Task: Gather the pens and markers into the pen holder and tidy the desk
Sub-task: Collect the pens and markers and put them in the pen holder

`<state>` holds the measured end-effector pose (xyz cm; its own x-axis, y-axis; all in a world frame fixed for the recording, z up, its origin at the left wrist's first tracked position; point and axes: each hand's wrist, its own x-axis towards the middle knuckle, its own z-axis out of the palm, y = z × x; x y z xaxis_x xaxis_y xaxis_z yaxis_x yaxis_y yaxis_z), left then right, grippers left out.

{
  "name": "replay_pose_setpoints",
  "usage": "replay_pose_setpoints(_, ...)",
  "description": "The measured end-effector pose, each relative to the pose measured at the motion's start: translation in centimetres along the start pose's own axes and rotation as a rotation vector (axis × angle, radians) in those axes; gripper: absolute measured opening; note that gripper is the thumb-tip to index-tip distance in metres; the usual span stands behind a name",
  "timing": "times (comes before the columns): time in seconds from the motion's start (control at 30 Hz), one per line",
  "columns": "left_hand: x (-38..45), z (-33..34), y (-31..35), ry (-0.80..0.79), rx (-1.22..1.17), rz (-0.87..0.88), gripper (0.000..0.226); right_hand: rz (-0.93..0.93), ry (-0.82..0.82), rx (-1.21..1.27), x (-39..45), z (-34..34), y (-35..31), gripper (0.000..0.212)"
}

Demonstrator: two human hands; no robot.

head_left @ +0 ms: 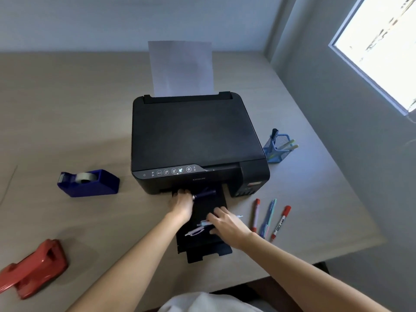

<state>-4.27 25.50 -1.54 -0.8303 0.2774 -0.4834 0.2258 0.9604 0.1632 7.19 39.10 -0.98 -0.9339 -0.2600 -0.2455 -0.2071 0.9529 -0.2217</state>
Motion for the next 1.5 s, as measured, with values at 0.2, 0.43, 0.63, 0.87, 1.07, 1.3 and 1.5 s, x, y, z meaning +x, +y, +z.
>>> replay_pose_setpoints(0.2,-2.0,-1.1,-2.6,-0.043,0.008,0.082,0.024,-0.015,0.018,-0.092,-0.5,-0.9,1.8,0.03)
replay_pose_setpoints(0.43,-6.1,-7.4,-2.3,-0.404,-0.041,0.259,0.024,0.08,0.177,0.036,-8.1,-2.0,10.5,0.034)
replay_pose_setpoints(0.63,-7.3,-15.6,7.6,-0.496,-0.393,0.413,0.019,0.619,0.676,0.563,-10.3,-6.5,18.6,0.014)
replay_pose_setpoints(0.87,-0.2,-18.6,21.1,-0.184,-0.265,0.534,0.028,0.768,1.056,1.331,-6.1,-14.4,25.6,0.022)
replay_pose_setpoints(1.07,6.4,-15.8,28.5,-0.075,-0.134,0.414,0.023,0.622,1.144,1.732,-1.2,-17.1,28.8,0.024)
replay_pose_setpoints(1.3,11.4,-12.6,30.8,-0.047,-0.157,0.291,0.022,0.625,0.944,1.627,3.7,-16.9,32.3,0.026)
replay_pose_setpoints(1.5,12.9,-12.4,31.4,-0.029,-0.085,0.274,0.021,0.632,0.661,1.358,6.0,-14.9,34.6,0.016)
